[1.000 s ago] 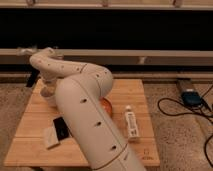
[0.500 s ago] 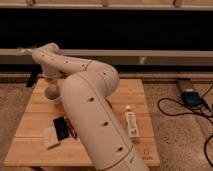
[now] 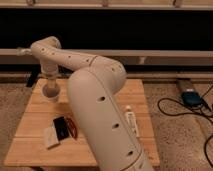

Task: Pick up the ceramic cup

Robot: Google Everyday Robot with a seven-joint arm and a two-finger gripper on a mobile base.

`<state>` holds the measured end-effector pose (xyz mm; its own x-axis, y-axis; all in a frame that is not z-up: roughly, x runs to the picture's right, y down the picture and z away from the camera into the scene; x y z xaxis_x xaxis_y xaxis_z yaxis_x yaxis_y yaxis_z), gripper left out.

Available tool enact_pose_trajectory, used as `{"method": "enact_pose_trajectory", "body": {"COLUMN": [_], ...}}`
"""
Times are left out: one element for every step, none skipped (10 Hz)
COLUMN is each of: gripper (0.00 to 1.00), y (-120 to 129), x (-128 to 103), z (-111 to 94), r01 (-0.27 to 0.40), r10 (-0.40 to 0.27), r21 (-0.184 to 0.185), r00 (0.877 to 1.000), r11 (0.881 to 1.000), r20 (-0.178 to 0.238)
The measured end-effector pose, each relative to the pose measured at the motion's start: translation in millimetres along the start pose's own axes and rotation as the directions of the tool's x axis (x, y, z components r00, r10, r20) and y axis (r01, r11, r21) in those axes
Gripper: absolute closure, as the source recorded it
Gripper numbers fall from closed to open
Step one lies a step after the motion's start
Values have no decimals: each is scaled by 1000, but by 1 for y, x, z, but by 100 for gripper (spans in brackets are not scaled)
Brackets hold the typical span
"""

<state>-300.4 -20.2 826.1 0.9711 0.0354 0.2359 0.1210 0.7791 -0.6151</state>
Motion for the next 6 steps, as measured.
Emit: {"method": "enact_pose_trajectory", "body": {"gripper": [100,100,100,100,100,100], "y": [1,1,2,2,1,2], "x": [5,3,0,1,3,2], "z": [-3,-3,-2,-3,-3,-3], "r01": [3,5,9,8,5,6], "r10": [-3,-5,-9,-8,-5,-6], "r21": [-2,-2,-4,-3,-3,-3], "r00": [1000,1000,1000,1000,1000,1000], "r11": [1000,1000,1000,1000,1000,1000], "r20": [5,7,9,10,9,9]}}
